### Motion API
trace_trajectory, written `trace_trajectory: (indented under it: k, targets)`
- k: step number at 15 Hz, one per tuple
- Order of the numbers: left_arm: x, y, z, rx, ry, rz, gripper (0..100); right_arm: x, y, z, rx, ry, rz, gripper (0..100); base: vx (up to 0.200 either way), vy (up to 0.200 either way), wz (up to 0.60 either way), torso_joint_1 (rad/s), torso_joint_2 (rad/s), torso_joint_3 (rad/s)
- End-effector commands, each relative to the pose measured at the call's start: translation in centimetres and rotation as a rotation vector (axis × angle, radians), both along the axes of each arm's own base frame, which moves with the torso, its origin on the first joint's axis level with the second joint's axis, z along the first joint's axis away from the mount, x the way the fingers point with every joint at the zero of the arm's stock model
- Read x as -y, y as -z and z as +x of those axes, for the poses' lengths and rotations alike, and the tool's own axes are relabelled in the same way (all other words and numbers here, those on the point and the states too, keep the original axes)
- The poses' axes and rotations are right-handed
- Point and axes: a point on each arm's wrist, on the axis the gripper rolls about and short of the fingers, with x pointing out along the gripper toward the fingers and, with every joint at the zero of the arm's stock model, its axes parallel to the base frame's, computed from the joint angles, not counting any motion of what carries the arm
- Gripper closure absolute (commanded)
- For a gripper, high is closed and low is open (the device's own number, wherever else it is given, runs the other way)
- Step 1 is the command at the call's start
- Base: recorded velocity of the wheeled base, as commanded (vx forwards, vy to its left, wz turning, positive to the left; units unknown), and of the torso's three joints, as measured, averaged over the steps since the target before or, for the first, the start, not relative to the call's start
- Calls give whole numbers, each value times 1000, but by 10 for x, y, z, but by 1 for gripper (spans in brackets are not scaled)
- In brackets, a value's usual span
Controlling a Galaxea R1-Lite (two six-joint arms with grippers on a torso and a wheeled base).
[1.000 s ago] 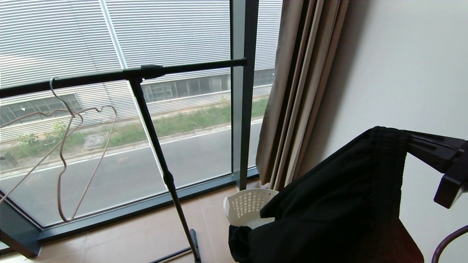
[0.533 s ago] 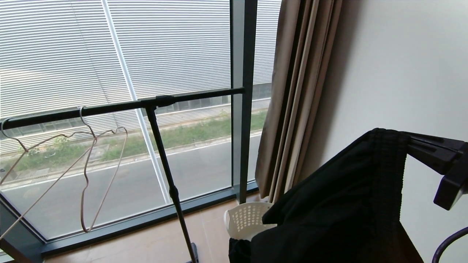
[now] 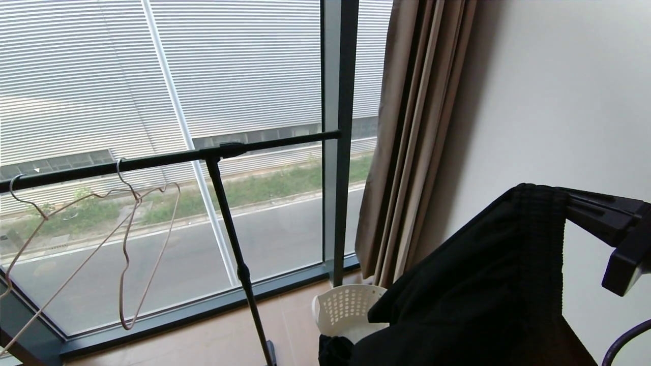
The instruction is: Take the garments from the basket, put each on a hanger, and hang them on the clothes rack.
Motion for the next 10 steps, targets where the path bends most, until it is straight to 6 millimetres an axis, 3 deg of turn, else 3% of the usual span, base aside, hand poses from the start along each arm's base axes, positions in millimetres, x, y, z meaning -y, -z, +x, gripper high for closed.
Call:
trace_trajectory:
  k: [1, 7, 8, 10]
  targets:
    - [0, 0, 0, 0, -1, 0, 0, 0, 0, 0, 2, -2, 0, 100, 0, 0, 600, 2, -2, 2]
    - [0, 0, 0, -2, 0, 0, 0, 0, 1, -1, 1, -4, -2, 100, 0, 0, 600, 7, -2, 2]
    - [0, 0, 0, 0, 0, 0, 0, 0, 1, -1, -1, -3, -1, 100, 0, 0, 0, 0, 0, 0]
    - [0, 0, 0, -2, 2, 0, 0, 0, 1, -1, 0, -4, -3, 100, 0, 200, 0, 0, 0, 5]
